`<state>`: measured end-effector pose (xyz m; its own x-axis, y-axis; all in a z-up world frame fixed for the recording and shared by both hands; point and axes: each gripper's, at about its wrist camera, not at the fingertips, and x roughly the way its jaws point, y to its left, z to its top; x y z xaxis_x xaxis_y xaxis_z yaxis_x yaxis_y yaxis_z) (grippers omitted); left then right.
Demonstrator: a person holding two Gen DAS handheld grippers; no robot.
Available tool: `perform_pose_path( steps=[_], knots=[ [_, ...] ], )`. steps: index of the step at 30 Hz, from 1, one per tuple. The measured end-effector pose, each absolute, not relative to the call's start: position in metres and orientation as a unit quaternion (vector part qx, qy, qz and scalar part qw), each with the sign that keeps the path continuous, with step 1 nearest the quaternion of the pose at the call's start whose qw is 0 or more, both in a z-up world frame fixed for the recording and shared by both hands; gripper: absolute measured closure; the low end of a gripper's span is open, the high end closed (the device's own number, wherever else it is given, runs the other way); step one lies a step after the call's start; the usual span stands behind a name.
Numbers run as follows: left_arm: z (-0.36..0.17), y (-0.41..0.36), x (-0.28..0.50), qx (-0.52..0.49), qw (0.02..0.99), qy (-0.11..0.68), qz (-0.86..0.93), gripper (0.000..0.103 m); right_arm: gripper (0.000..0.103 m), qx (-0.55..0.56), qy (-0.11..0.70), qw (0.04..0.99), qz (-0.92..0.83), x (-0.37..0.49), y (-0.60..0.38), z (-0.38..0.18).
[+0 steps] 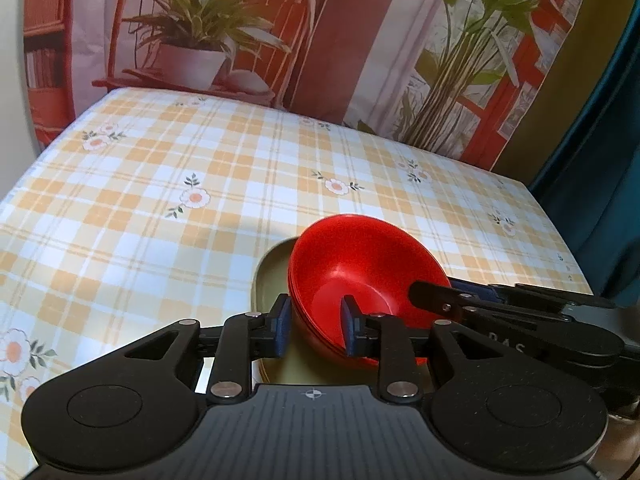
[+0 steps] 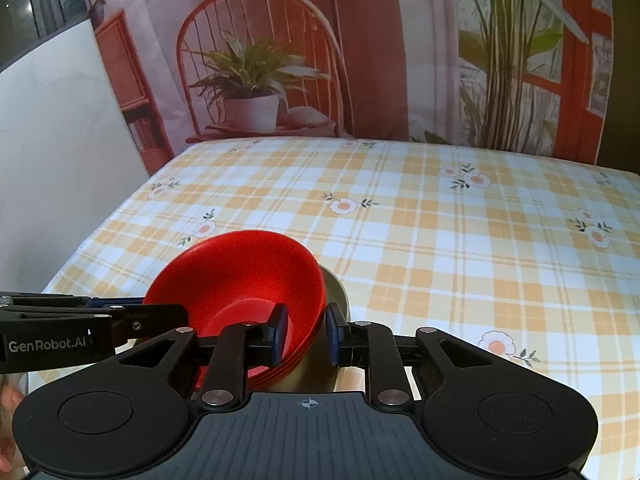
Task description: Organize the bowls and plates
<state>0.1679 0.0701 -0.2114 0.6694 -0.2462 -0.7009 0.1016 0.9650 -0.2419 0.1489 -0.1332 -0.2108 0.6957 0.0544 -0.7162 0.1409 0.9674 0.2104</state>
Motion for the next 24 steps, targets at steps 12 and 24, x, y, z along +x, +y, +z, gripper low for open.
perform_pose_path(
  steps=[12,24],
  knots=[
    [-0.151,0.064,0.137,-0.02,0.943,0.326,-0.07,0.035,0.026,0.113,0.352,0.927,-0.066,0.114,-0.143,-0.169],
    [-0.069,0.045,0.097,0.033,0.974,0.225,-0.023,0.0,0.0,0.094,0.283,0.948,-0.109,0.071,-0.154,-0.089]
  ],
)
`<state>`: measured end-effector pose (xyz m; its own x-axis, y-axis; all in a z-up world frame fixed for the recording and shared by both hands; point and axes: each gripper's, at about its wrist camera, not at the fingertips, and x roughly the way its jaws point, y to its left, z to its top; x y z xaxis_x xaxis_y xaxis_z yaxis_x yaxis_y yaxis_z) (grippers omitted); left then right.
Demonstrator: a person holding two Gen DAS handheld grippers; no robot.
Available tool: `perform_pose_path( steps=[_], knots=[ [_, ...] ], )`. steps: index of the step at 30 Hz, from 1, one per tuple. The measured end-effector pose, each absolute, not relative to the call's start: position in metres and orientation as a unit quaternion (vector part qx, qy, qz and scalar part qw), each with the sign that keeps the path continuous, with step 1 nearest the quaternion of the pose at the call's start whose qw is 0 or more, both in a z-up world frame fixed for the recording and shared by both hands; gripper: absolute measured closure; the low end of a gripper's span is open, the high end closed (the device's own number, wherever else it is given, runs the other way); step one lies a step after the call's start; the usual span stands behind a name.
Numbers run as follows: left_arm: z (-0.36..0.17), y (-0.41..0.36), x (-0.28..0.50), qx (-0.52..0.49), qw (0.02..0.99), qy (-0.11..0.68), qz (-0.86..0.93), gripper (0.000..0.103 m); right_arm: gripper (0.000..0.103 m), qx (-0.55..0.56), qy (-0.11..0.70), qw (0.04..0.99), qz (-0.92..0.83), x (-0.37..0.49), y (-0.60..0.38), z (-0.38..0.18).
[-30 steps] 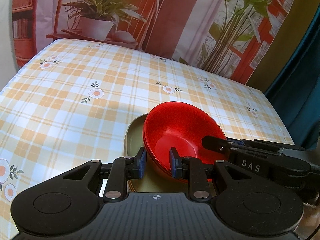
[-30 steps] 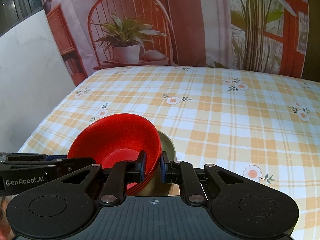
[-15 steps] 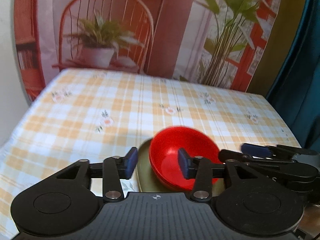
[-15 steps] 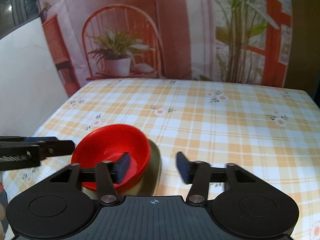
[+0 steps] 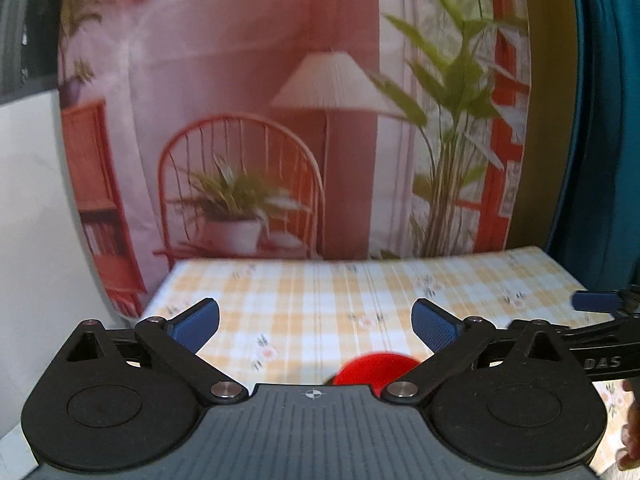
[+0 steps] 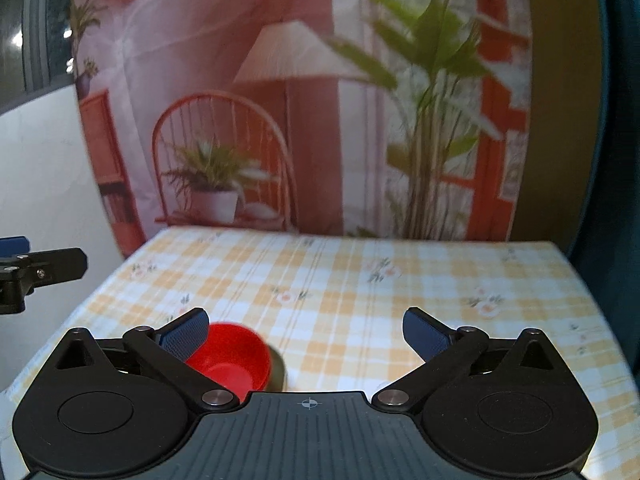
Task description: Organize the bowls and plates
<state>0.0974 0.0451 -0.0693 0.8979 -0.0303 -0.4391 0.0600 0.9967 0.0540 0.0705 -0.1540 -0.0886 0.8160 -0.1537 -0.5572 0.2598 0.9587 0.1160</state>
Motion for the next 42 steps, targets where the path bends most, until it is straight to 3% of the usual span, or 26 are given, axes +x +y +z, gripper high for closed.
perform_pose_path(
  steps=[20,42],
  knots=[
    [0.007,0.031,0.038,0.024,0.987,0.153,0.044,0.0,0.0,0.049,0.209,0.966,-0.144,0.004,-0.159,0.002],
    [0.017,0.015,0.015,0.051,0.989,0.129,0.049,0.0,0.0,0.051,0.187,0.969,-0.153,-0.018,-0.159,0.022]
  ],
)
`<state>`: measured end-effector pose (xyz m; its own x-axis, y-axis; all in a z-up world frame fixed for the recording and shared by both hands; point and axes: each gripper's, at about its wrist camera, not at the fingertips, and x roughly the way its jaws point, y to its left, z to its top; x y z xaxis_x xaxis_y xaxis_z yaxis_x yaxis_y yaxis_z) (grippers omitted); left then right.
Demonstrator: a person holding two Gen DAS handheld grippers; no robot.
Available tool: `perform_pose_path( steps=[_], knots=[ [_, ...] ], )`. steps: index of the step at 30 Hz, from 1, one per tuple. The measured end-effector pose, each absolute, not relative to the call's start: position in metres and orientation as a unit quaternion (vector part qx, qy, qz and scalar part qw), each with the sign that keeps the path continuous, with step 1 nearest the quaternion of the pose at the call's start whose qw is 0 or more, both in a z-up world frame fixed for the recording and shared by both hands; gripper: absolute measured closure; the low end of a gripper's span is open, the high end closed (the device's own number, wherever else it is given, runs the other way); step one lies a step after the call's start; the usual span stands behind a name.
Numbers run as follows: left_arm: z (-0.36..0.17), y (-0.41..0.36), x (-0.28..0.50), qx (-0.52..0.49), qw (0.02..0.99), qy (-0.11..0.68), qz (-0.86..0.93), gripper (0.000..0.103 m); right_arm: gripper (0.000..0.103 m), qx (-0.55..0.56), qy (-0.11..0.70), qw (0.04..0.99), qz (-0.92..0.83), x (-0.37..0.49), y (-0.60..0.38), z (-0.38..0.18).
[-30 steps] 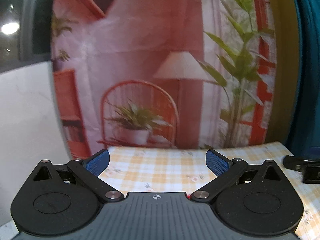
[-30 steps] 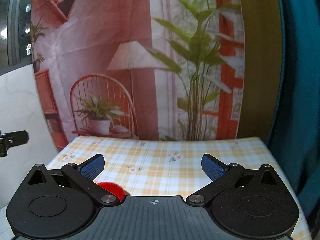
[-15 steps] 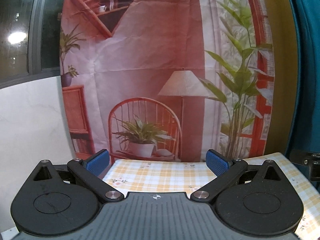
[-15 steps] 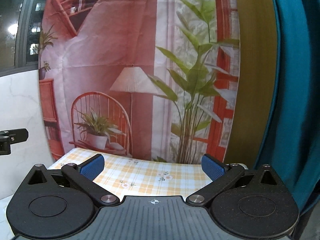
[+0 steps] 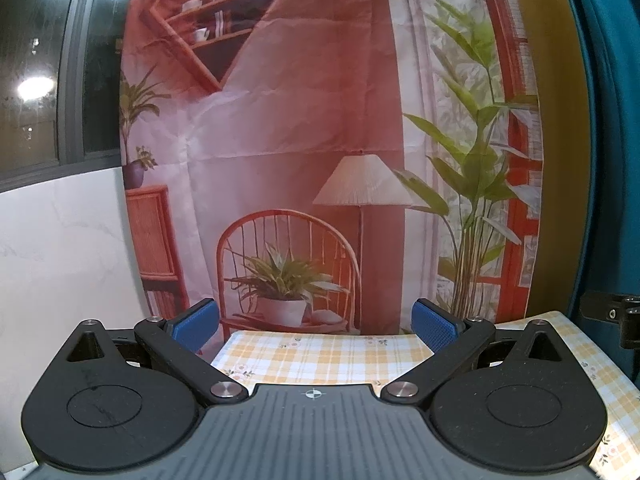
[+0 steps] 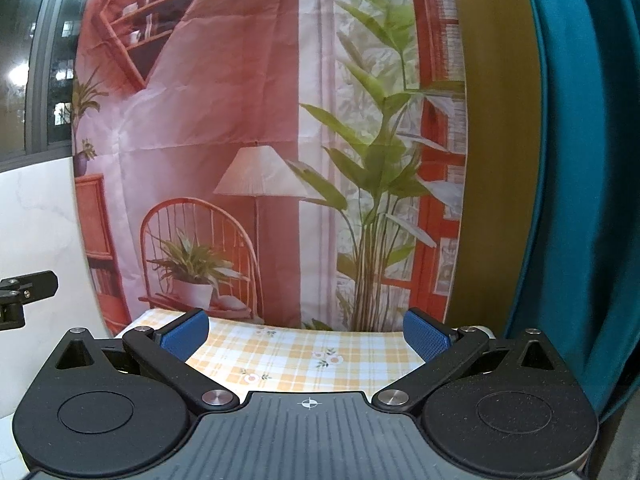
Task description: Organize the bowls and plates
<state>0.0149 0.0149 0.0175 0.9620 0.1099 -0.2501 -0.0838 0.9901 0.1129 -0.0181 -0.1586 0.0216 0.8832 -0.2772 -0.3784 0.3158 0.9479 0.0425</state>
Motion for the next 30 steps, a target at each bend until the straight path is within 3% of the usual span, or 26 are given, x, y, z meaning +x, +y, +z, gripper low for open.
perform_pose_path(
  steps=[30],
  knots=[
    [0.018,0.0144,0.0122,0.055,0.99,0.125,0.027,0.0,0.0,0.057,0.188,0.969,-0.152,-0.0192,-0.1595,0.0217]
  ],
)
